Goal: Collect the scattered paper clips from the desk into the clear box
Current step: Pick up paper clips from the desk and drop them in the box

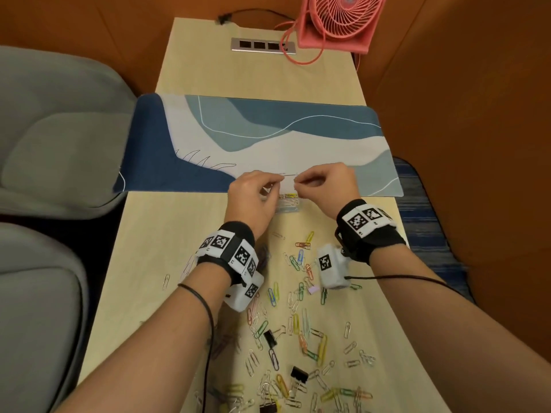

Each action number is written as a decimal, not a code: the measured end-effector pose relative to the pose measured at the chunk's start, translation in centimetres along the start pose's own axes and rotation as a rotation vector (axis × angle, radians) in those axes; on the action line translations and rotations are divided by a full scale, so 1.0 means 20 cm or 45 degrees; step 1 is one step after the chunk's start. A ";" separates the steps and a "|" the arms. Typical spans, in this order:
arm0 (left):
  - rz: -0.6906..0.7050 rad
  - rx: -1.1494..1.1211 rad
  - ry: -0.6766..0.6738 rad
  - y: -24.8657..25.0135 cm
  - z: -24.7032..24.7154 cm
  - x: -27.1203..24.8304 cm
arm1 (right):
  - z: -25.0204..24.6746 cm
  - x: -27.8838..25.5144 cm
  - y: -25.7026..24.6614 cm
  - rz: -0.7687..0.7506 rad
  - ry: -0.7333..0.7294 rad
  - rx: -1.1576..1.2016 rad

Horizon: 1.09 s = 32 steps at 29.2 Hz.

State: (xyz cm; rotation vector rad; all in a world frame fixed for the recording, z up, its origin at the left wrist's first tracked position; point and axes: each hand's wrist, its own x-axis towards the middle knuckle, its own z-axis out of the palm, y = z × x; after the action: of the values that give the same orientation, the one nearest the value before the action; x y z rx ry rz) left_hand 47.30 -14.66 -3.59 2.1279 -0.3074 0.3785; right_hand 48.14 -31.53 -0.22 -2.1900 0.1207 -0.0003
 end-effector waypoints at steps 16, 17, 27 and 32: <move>-0.031 0.138 -0.180 0.07 -0.42 -0.42 | -0.06 -0.35 -0.17 -0.207 -0.177 -0.459; -0.061 0.155 -0.233 0.08 -0.47 -0.50 | -0.07 -0.46 -0.15 -0.190 -0.219 -0.445; -0.750 0.409 -0.618 0.17 -0.91 -1.47 | 0.02 -1.73 0.04 0.355 -1.151 -0.230; -0.708 0.474 -1.004 0.19 -0.95 -1.81 | 0.18 -2.03 0.12 0.323 -1.224 -0.249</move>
State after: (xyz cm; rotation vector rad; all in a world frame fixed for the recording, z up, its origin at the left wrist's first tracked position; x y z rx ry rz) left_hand 9.69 1.76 -4.50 2.5305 -0.0688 -0.8008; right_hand 7.65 -26.43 -2.47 -2.1194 -0.1551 1.2214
